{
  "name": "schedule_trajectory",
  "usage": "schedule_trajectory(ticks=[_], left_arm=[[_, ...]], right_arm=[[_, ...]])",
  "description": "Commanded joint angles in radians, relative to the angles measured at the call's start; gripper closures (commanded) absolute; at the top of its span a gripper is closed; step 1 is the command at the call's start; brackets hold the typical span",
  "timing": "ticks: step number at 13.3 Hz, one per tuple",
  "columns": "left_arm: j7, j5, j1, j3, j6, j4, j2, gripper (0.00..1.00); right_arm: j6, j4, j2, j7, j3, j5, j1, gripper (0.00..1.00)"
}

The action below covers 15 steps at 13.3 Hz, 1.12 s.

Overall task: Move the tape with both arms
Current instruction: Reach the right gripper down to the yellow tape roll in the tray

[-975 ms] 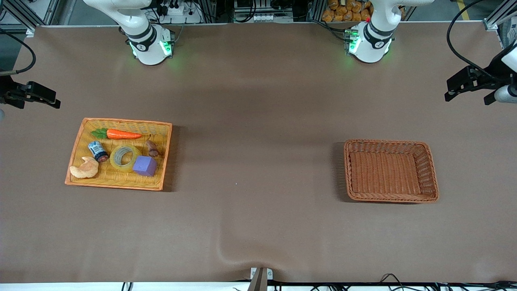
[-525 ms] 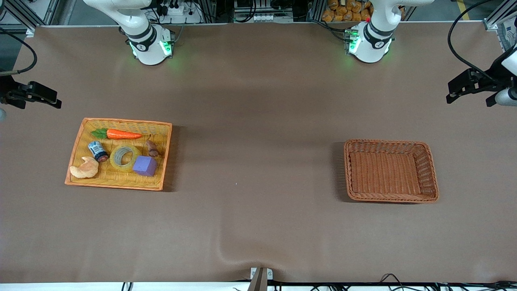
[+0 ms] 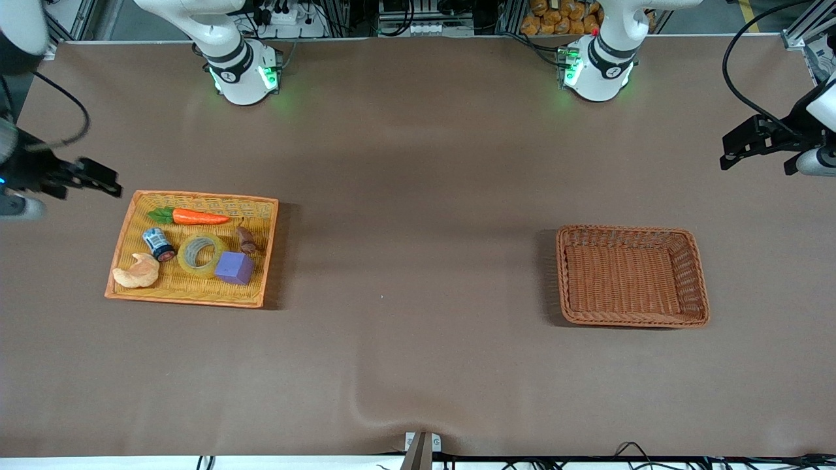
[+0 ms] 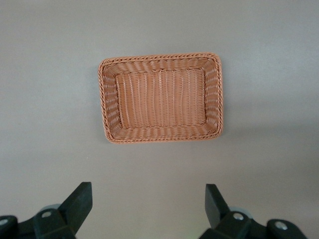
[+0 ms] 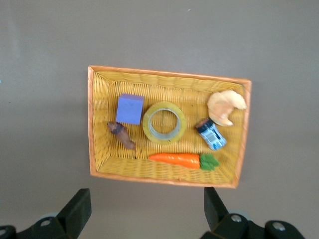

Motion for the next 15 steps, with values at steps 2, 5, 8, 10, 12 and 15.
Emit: schedule_trajectory(ticks=[2, 5, 8, 10, 12, 15], left_arm=[[0.002, 0.089, -0.004, 0.000, -0.021, 0.029, 0.004, 0.00], [0.005, 0.104, 0.000, 0.006, -0.021, 0.025, 0.009, 0.00], [-0.033, 0.147, 0.000, 0.008, -0.032, 0.028, 0.027, 0.00], [-0.033, 0.143, 0.017, 0.045, -0.032, 0.035, 0.018, 0.00], [-0.027, 0.132, 0.043, 0.049, -0.035, 0.025, 0.024, 0.00], [-0.027, 0.091, 0.045, 0.048, -0.024, 0.028, 0.061, 0.00]], right_arm=[[0.251, -0.250, -0.013, -0.011, -0.001, 0.011, 0.028, 0.00], [0.463, -0.385, 0.025, -0.164, 0.000, 0.014, 0.026, 0.00], [0.535, -0.388, 0.129, -0.355, 0.000, 0.015, 0.017, 0.00], [0.543, -0.411, 0.174, -0.441, 0.000, 0.015, 0.012, 0.00], [0.575, -0.434, 0.191, -0.520, 0.000, 0.015, 0.005, 0.00], [0.582, -0.436, 0.223, -0.534, 0.000, 0.015, 0.002, 0.00]])
